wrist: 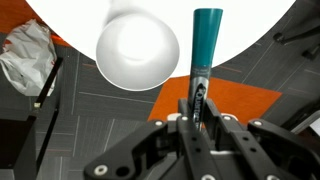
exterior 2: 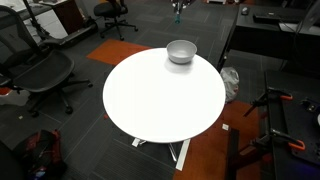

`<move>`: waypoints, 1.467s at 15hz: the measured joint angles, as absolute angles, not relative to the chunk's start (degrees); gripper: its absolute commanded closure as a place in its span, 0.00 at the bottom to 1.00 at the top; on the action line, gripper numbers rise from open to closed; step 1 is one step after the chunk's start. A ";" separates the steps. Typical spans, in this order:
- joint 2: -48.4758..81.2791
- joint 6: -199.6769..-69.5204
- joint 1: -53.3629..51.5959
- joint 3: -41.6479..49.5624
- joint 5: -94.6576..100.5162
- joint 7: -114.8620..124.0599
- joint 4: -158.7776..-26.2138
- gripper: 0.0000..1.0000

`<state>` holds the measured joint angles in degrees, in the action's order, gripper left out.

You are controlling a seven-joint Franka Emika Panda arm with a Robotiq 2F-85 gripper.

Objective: Take the marker out of the bowl, place the marker back in the bowl then take the marker out of the bowl

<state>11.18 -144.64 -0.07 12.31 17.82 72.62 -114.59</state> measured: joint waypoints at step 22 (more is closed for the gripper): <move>19.97 -151.21 -5.96 3.32 18.02 61.86 -116.01 0.95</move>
